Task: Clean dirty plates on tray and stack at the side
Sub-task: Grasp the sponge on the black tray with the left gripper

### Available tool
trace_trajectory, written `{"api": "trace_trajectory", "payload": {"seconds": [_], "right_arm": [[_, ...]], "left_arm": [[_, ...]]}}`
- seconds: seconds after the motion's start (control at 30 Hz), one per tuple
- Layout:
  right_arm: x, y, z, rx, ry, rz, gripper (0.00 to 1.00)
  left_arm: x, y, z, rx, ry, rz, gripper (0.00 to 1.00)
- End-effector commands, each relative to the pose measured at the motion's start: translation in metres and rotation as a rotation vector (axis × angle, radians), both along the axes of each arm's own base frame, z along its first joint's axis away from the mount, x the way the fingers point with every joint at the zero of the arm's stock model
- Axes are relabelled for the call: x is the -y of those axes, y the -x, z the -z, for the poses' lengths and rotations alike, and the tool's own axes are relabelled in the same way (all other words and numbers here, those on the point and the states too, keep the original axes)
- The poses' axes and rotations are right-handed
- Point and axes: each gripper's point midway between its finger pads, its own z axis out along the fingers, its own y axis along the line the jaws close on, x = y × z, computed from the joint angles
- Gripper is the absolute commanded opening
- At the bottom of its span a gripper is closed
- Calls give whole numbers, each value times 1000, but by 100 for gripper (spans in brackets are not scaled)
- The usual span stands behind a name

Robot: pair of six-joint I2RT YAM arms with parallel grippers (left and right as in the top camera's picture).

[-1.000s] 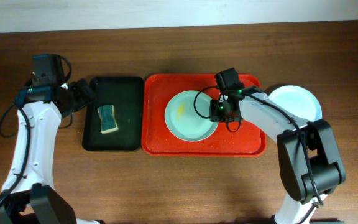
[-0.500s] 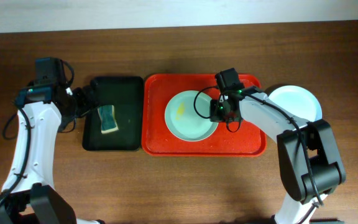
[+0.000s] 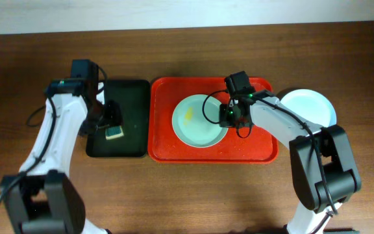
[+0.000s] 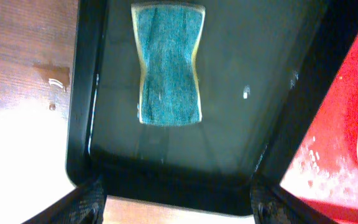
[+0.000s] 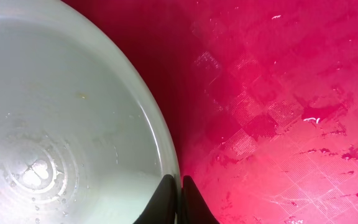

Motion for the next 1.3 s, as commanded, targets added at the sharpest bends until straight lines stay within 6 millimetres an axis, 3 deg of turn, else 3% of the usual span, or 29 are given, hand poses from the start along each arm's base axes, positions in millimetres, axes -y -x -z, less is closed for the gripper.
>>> {"api": "trace_trajectory", "payload": {"seconds": [0.0,0.13,0.17,0.33,0.53,0.63,1.0,1.27], "right_arm": [[6,5,7,-13,37,12,4],[6,5,7,-16,38,12,4],[6,5,7,-16,38,11,4],[6,5,7,-16,38,11,4],[6,5,7,-16,38,11,4],[6,5,7,-16,38,11,4],[6,5,7,-16,38,11,4],[6,5,7,-16,38,11,4]], "left_arm": [[-2,-23,18,-51,-10,23,71],[-2,-39,39,-41,-7,22,60],[-2,-45,43,-24,-8,23,52],[-5,-64,45,45,-27,20,35],[-6,-55,54,7,-27,20,37],[-15,-50,64,-2,-82,13,39],[-16,-46,70,-10,-87,13,34],[-16,-39,96,2,-87,13,32]]}}
